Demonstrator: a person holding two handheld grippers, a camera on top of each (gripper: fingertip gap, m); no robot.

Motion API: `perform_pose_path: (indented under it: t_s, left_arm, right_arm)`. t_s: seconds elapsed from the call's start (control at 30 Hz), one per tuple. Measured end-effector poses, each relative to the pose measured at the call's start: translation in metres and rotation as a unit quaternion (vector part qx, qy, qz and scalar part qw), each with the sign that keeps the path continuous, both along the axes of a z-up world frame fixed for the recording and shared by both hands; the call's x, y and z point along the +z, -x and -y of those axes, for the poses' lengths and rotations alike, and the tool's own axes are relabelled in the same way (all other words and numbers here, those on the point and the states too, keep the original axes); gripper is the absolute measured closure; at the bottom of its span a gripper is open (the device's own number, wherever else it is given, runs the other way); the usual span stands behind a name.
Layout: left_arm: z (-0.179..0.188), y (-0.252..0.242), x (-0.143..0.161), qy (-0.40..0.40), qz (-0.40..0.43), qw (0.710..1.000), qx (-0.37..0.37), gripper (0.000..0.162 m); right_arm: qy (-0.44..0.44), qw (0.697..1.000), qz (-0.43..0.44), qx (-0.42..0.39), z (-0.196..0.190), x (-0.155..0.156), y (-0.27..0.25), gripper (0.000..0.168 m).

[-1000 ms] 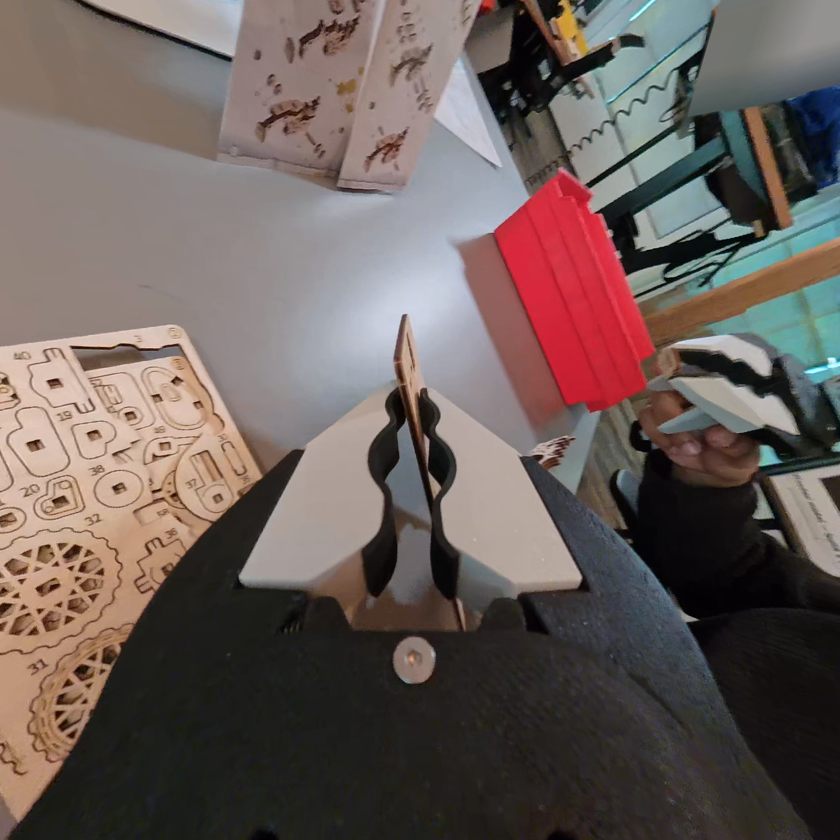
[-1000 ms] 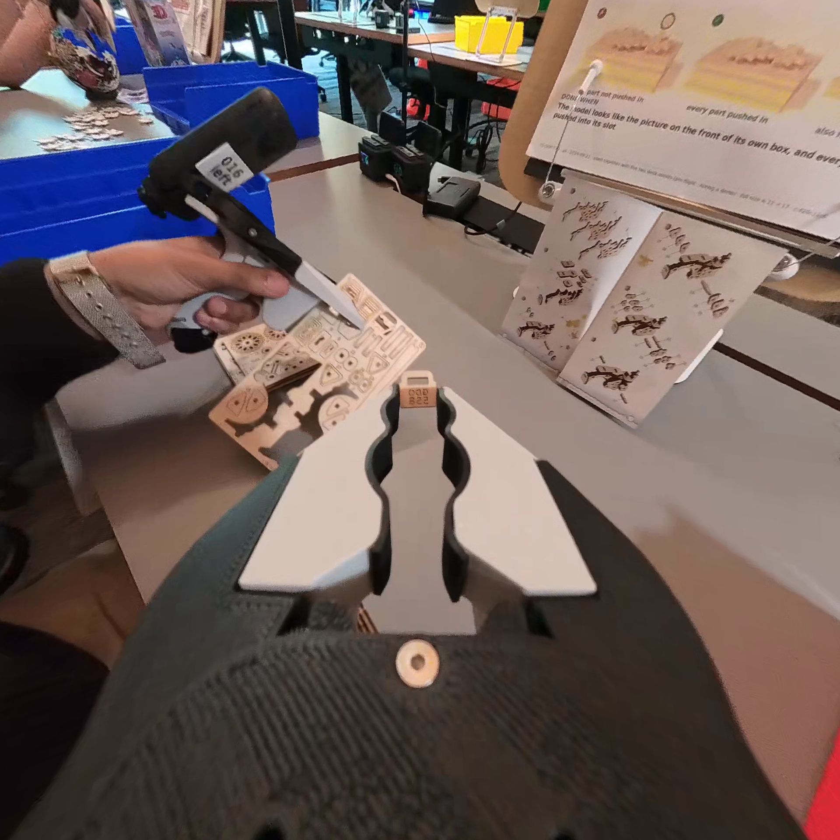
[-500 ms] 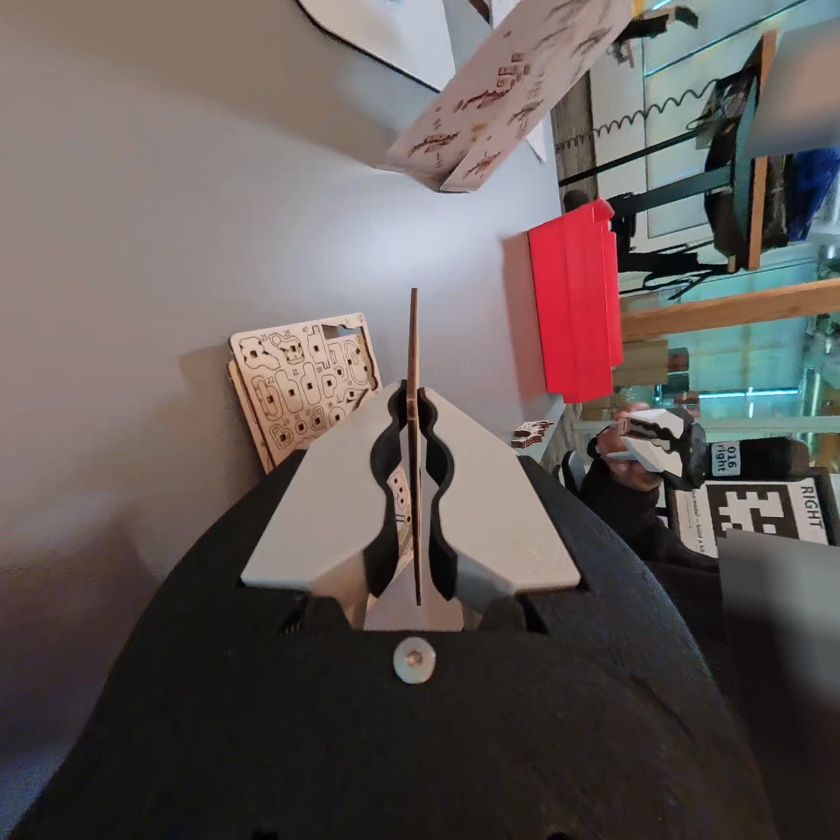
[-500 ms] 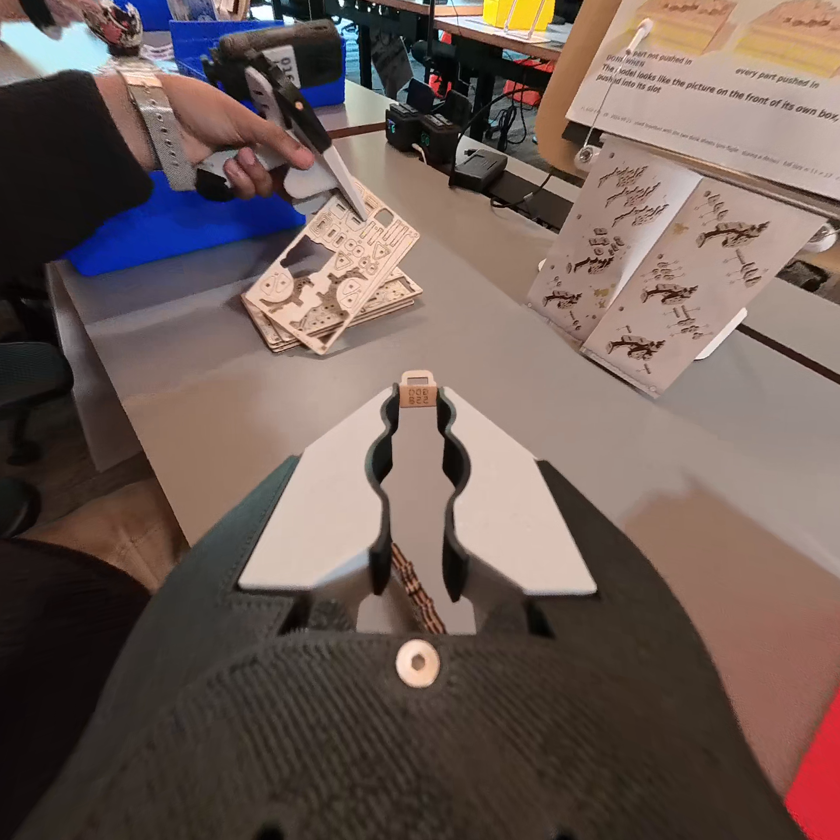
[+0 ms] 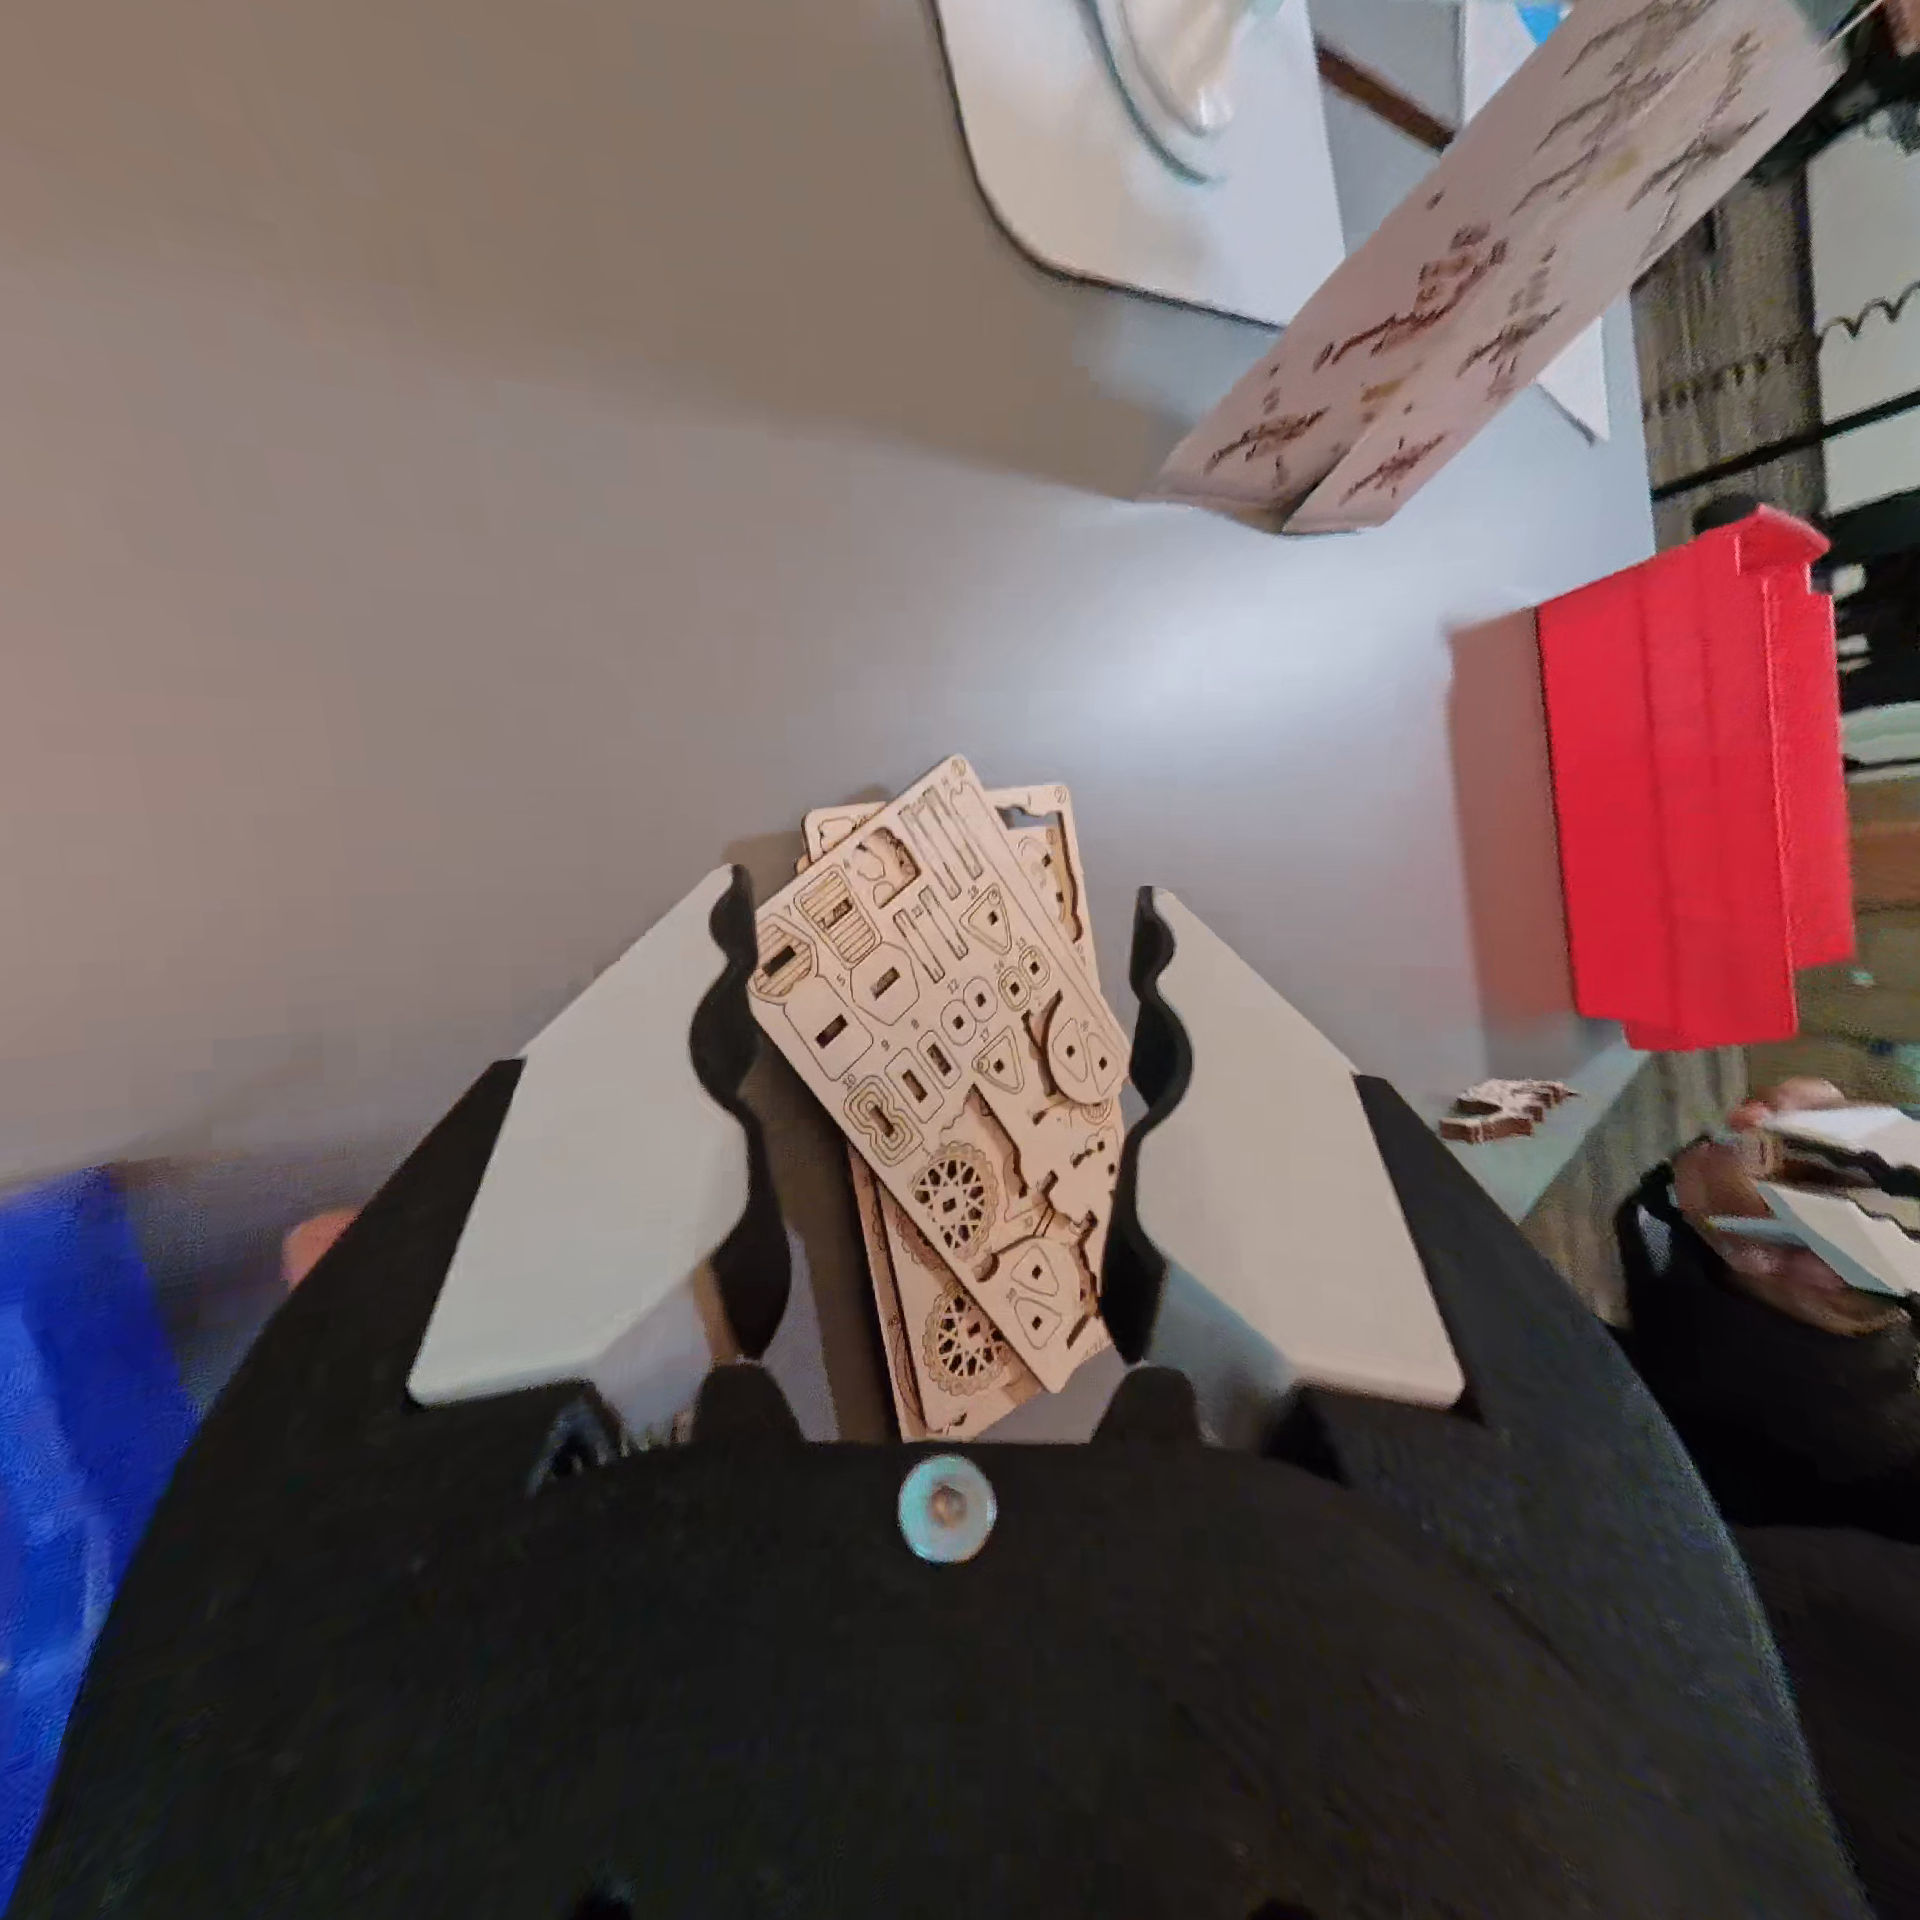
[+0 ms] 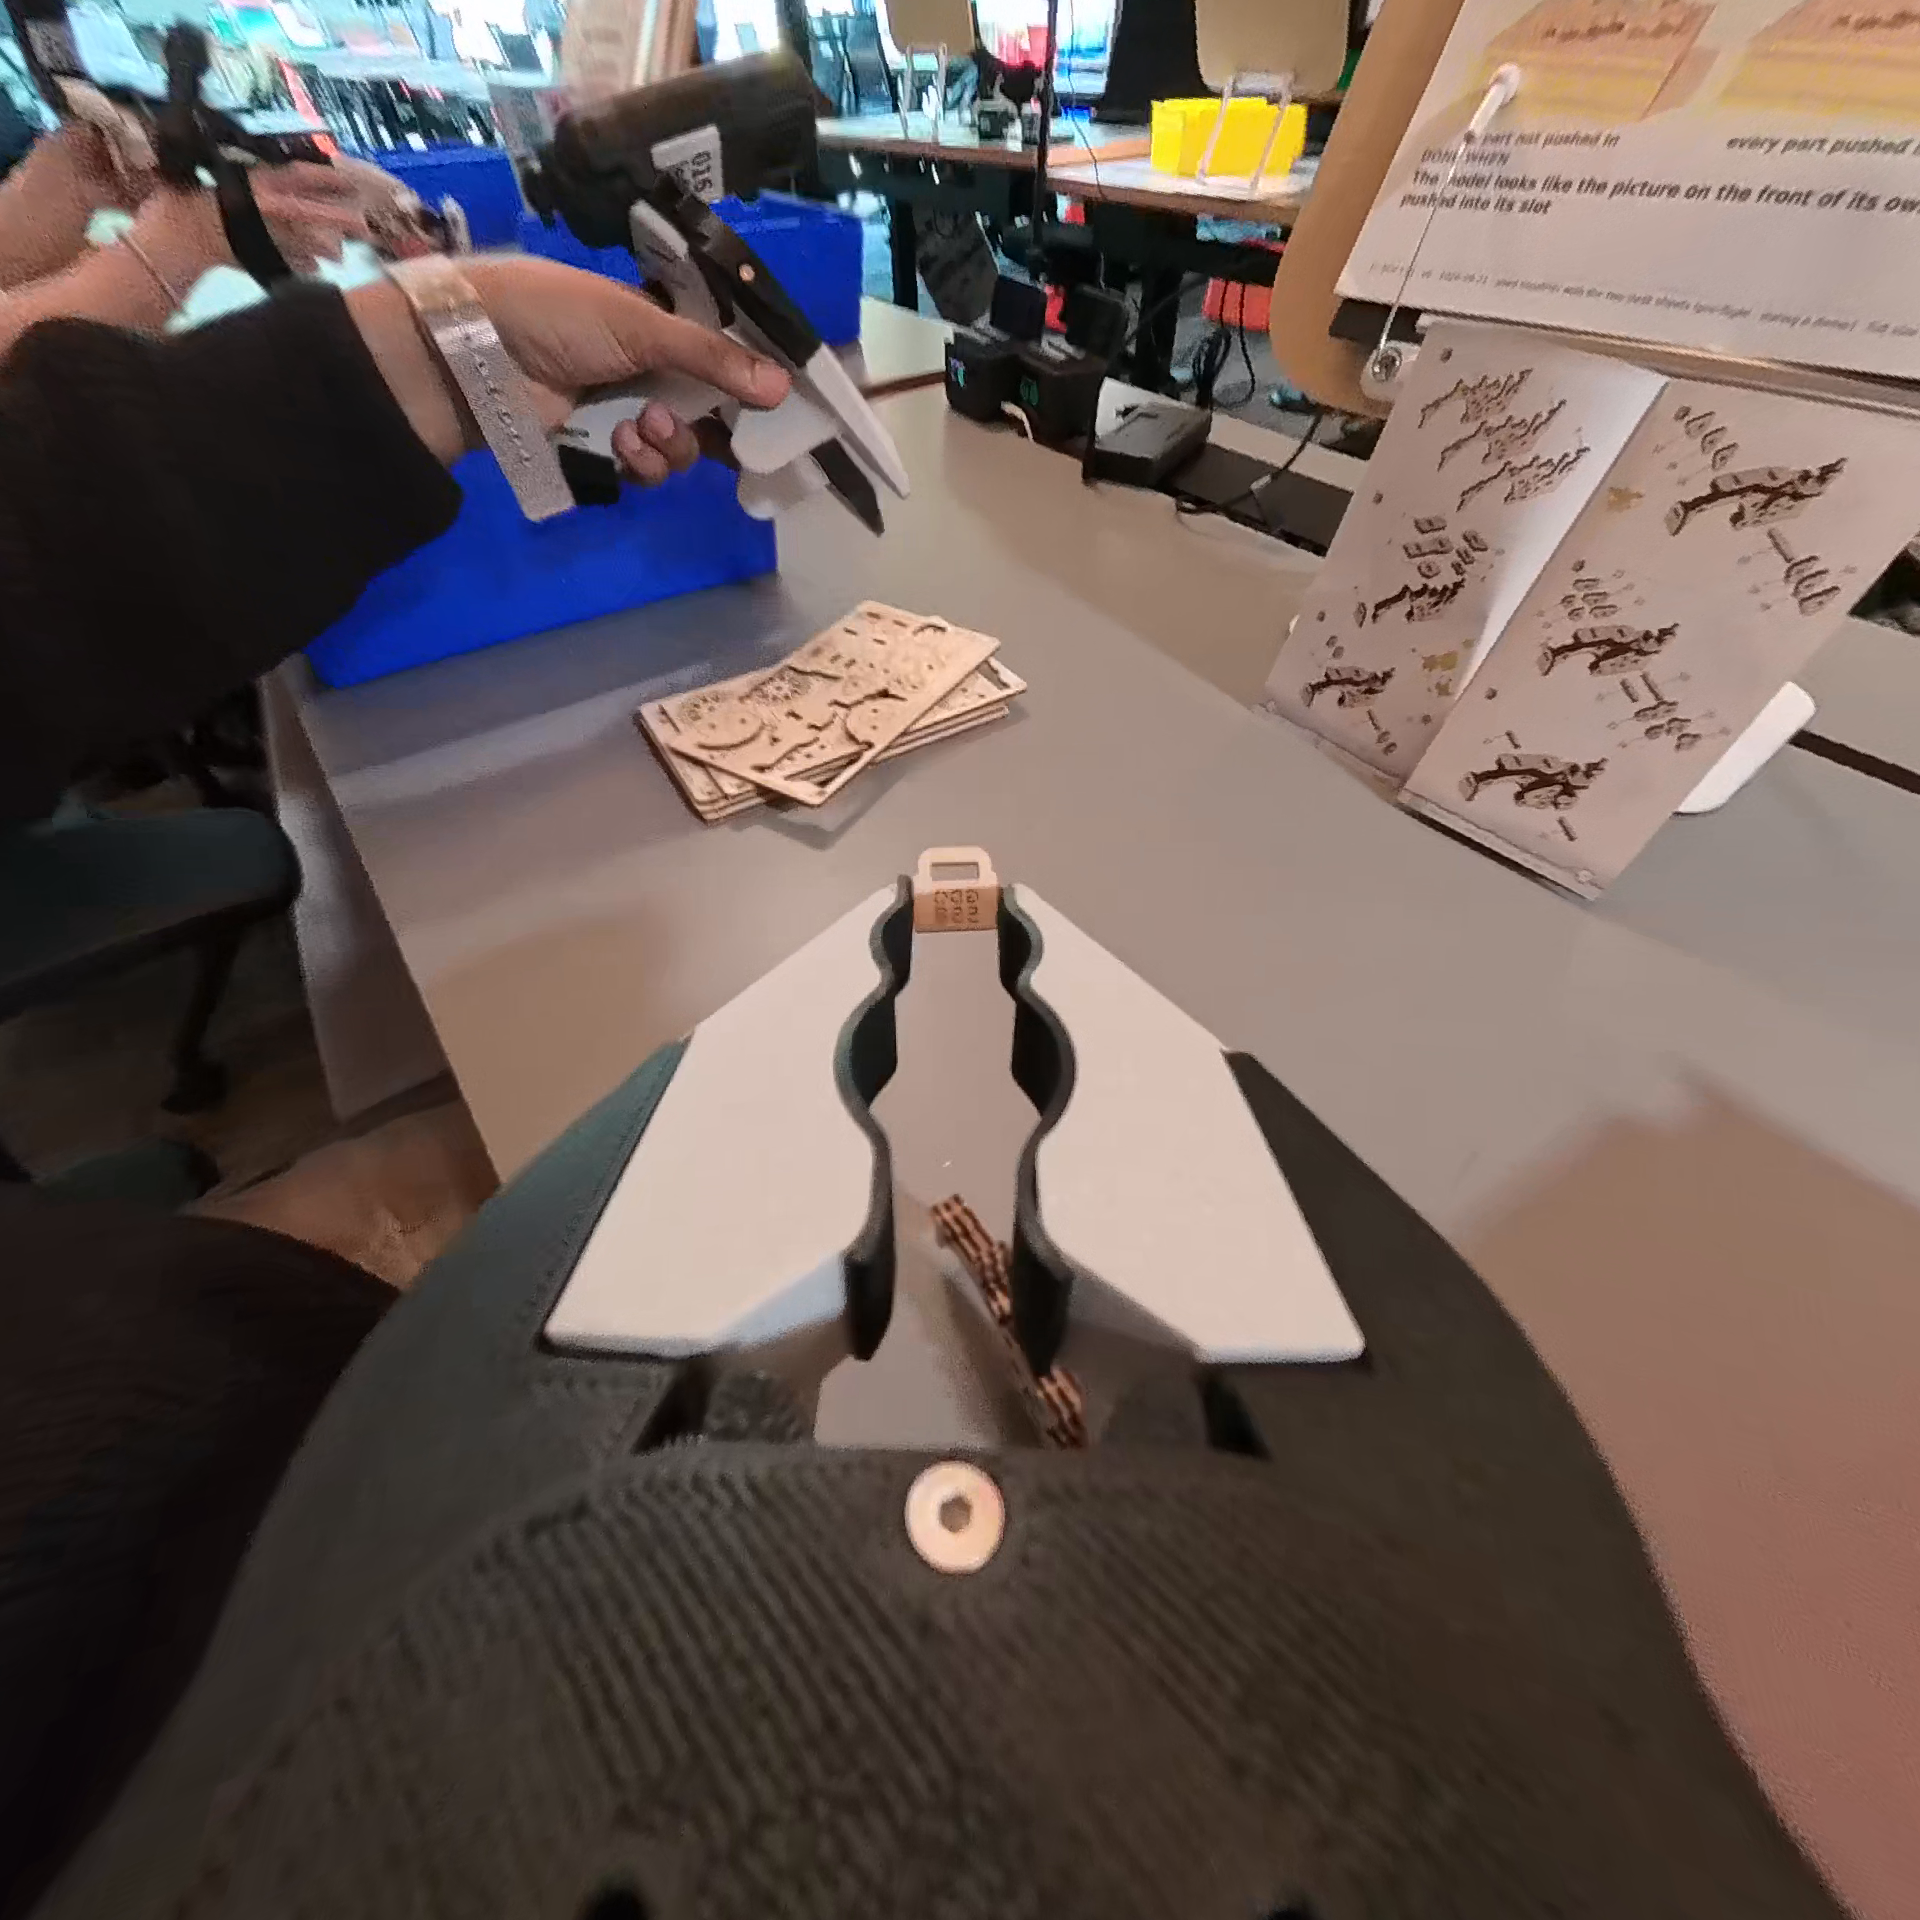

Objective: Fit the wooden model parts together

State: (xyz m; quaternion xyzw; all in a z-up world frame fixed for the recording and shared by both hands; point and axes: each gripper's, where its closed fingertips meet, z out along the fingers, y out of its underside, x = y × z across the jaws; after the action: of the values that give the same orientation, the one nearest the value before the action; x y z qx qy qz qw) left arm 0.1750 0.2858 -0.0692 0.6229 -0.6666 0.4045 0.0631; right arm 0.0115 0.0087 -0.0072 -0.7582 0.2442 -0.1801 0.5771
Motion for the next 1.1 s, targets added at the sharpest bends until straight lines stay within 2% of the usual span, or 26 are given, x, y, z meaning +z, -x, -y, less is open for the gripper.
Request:
perform_pose_path:
  t_s: [0.03, 0.13, 0.23, 0.3, 0.37, 0.47, 0.6, 0.7, 0.77, 0.83, 0.9, 0.97, 1.1]
  left_arm:
    - [-0.001, -0.001, 0.008, -0.008, 0.019, 1.000, 0.009, 0.088]
    - [0.012, 0.006, 0.039, -0.013, 0.086, 0.996, 0.017, 0.085]
    - [0.066, 0.041, 0.068, 0.036, 0.133, 0.989, -0.060, 0.089]
    - [0.109, 0.075, 0.077, 0.062, 0.168, 0.976, -0.126, 0.094]
    - [0.146, 0.109, 0.074, 0.078, 0.199, 0.961, -0.176, 0.096]
    - [0.187, 0.148, 0.056, 0.086, 0.243, 0.944, -0.206, 0.103]
    - [0.227, 0.188, 0.024, 0.115, 0.231, 0.935, -0.243, 0.108]
    - [0.251, 0.213, 0.018, 0.181, 0.206, 0.930, -0.245, 0.111]
    - [0.260, 0.224, 0.020, 0.213, 0.192, 0.925, -0.249, 0.112]
    - [0.264, 0.229, 0.027, 0.229, 0.204, 0.918, -0.251, 0.118]
    - [0.267, 0.234, 0.033, 0.242, 0.223, 0.907, -0.262, 0.126]
    - [0.271, 0.241, 0.039, 0.260, 0.232, 0.895, -0.280, 0.135]
    - [0.274, 0.248, 0.037, 0.282, 0.212, 0.887, -0.299, 0.139]
  right_arm:
    - [-0.012, 1.000, 0.002, 0.002, 0.001, 0.002, 0.003, 0.154]
    - [-0.014, 1.000, 0.027, -0.006, 0.006, 0.006, 0.007, 0.154]
    - [0.014, 0.998, 0.066, -0.007, 0.006, 0.005, 0.014, 0.154]
    - [0.002, 0.997, 0.071, 0.001, 0.002, 0.008, 0.023, 0.154]
    - [-0.021, 0.998, 0.064, -0.003, 0.003, 0.012, 0.028, 0.154]
    - [-0.052, 0.993, 0.071, -0.073, 0.033, 0.023, 0.016, 0.154]
    - [-0.073, 0.989, 0.055, -0.112, 0.067, 0.022, 0.014, 0.154]
    - [-0.150, 0.986, -0.010, -0.077, 0.055, 0.018, 0.033, 0.154]
    - [-0.212, 0.972, -0.087, -0.056, 0.042, 0.010, 0.043, 0.154]
    - [-0.237, 0.961, -0.137, -0.024, 0.026, 0.000, 0.054, 0.154]
    - [-0.217, 0.966, -0.141, 0.001, 0.011, -0.009, 0.062, 0.154]
    - [-0.169, 0.979, -0.110, 0.010, 0.003, -0.016, 0.065, 0.154]
    - [-0.081, 0.996, -0.041, 0.005, -0.001, -0.026, 0.067, 0.154]
